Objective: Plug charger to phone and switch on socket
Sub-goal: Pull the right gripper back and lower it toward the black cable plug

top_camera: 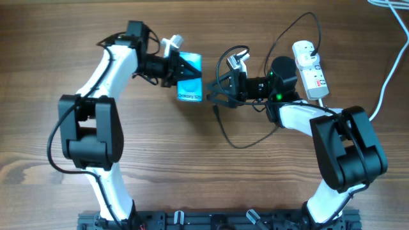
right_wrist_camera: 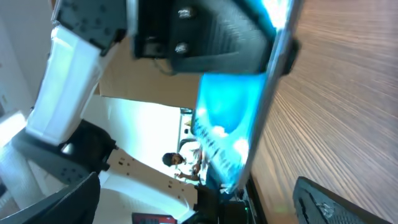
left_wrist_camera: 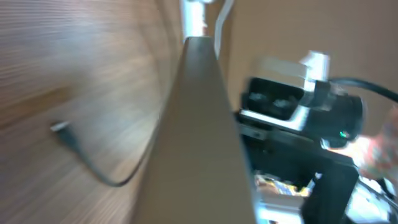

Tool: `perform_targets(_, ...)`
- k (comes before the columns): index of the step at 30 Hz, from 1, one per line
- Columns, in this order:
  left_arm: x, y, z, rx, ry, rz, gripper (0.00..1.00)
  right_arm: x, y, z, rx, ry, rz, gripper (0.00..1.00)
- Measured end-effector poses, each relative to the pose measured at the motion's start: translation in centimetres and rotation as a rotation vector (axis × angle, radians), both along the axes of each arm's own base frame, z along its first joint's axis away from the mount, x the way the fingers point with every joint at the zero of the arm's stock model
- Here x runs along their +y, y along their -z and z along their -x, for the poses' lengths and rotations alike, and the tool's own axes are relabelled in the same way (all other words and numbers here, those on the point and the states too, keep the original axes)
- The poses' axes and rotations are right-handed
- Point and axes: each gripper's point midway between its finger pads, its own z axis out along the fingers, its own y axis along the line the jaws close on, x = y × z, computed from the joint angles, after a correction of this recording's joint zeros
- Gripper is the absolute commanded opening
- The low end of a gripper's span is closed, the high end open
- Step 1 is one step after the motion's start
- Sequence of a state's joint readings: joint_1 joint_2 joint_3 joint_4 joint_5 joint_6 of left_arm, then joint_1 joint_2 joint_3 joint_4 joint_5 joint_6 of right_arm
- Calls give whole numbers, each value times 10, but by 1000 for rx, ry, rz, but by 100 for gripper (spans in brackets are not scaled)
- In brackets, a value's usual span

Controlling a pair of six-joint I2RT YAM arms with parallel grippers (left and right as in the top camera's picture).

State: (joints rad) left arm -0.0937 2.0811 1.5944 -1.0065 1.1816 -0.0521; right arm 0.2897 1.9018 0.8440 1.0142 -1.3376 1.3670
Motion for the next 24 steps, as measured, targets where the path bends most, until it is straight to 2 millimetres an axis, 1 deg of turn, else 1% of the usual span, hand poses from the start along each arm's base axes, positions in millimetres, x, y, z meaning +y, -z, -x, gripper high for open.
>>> perform_targets(2,23,9,-2,52,-52,-56,4,0,-2,0,-16,-1,-5,99)
perform_targets(4,41,13,-5,80,-95,-82,4,0,-2,0,-29,0,-6,99)
perform_targets(6,54,16,-4,117,-125,-103,4,0,1,0,-47,2,0,99)
perform_targets(7,56,16,-3,132,-130,-108,4,0,7,-1,-21,10,14,100)
perform_targets(11,55,17,2,158,-125,-118,4,-1,33,-6,16,59,83,98)
perform_targets(12,54,17,2,158,-121,-118,4,-2,41,-8,4,74,105,93)
perform_targets(13,52,18,3,158,-117,-119,4,-3,46,-8,-1,84,121,84)
perform_targets(14,50,17,4,158,-111,-120,4,-4,50,-10,-20,95,136,81)
perform_targets(18,41,18,8,158,-86,-125,4,-5,55,-13,-53,122,164,81)
perform_targets(19,38,18,9,158,-79,-125,4,-7,54,-14,-52,139,180,82)
perform_targets(21,35,18,10,158,-71,-127,4,-11,40,-14,-75,174,206,84)
perform_targets(23,34,18,11,161,-68,-130,4,-21,18,-11,-112,227,254,86)
perform_targets(24,34,19,11,161,-68,-131,4,-26,14,-9,-117,247,285,86)
